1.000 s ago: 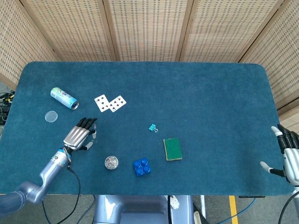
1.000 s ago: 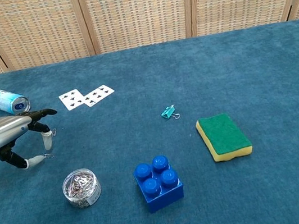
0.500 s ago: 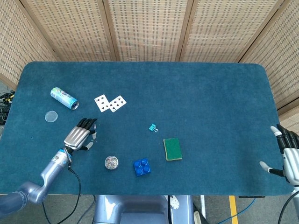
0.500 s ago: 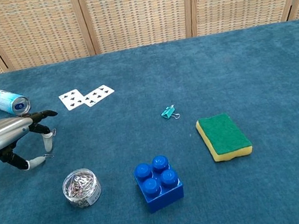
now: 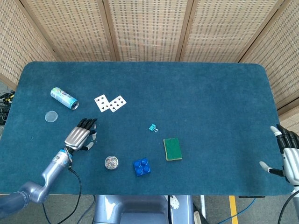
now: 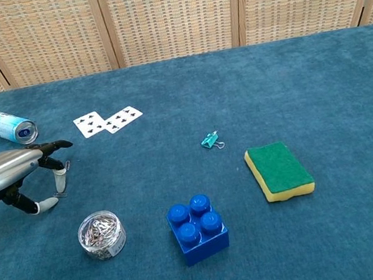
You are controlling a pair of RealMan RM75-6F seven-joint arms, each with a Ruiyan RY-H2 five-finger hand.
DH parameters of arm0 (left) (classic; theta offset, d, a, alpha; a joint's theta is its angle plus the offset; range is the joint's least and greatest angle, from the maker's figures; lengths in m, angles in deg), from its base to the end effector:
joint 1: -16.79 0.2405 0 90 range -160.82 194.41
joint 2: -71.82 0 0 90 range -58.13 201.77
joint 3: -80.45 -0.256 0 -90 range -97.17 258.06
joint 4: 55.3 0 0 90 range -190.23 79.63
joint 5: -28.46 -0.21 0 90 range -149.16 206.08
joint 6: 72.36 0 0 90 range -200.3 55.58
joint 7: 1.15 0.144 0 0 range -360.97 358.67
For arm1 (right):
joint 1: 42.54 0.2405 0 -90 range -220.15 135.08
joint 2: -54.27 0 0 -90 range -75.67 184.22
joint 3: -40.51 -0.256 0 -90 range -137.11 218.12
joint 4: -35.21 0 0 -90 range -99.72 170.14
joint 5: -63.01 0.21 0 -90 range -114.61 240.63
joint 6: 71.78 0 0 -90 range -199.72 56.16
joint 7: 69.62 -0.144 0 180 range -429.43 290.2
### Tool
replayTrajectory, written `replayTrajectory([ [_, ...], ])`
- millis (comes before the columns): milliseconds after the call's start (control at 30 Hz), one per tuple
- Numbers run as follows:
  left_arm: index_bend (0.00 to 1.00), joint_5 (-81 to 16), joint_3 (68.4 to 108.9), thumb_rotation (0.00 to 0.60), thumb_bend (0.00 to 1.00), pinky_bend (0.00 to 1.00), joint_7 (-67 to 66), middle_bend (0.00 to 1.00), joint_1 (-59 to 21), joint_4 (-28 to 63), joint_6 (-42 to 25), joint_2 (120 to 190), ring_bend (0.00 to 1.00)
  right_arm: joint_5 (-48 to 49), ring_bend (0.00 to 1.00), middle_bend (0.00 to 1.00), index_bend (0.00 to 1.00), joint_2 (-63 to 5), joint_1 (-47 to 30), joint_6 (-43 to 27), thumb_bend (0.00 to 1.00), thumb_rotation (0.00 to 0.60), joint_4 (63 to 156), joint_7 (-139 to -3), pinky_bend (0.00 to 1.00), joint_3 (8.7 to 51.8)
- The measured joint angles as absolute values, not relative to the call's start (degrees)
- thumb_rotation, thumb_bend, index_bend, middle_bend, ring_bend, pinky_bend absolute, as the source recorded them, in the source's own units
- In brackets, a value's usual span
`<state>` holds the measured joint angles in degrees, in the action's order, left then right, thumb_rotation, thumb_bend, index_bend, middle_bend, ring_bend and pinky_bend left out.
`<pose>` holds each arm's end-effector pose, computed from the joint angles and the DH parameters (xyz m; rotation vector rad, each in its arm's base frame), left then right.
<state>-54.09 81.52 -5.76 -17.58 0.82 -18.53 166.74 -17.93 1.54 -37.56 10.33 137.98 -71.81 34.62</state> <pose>-0.2719 0.3309 -0.0301 -1.9060 -0.9501 -0.7659 -0.2946 -0.1899 0.2082 1.3154 -0.9502 0.8999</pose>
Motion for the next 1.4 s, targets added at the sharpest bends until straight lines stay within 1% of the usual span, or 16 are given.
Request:
replayTrajectory([
  [333,0.54,-54.1,81.3,0.6,0.42,0.0,-6.8,0.0,-17.6,-0.3,-19.2,167.6,0.0,-18.0,0.0,0.0,0.0,1.7,-37.5,10.2,0.0,0.6,138.0,-72.1,0.0,34.7],
  [567,0.59,-54.4,81.2,0.6,0.47,0.0,-7.2,0.0,-17.5,-0.7,-19.0,167.9,0.0,-18.1,0.0,0.0,0.0,1.7,-37.6,10.3,0.0,0.6,138.0,-72.2,0.0,34.7],
  [867,0.62,-54.5,81.1,0.6,0.48,0.0,-7.0,0.0,-17.5,-0.9,-18.8,168.2,0.0,-18.1,0.0,0.0,0.0,1.7,-37.6,10.3,0.0,0.6,138.0,-72.3,0.0,34.7],
  [1033,0.66,-54.6,81.3,0.6,0.49,0.0,-7.0,0.0,-17.4,-0.9,-18.5,168.0,0.0,-18.2,0.0,0.0,0.0,1.8,-37.6,10.4,0.0,0.6,138.0,-72.4,0.0,34.7],
  [1200,0.73,-54.6,81.3,0.6,0.5,0.0,-6.9,0.0,-17.4,-0.8,-18.4,168.0,0.0,-18.3,0.0,0.0,0.0,1.8,-37.7,10.5,0.0,0.6,138.0,-72.4,0.0,34.7],
  [1400,0.76,-54.8,81.2,0.6,0.52,0.0,-6.6,0.0,-17.3,-0.9,-18.1,168.0,0.0,-18.2,0.0,0.0,0.0,1.8,-37.7,10.6,0.0,0.6,138.0,-72.5,0.0,34.7],
])
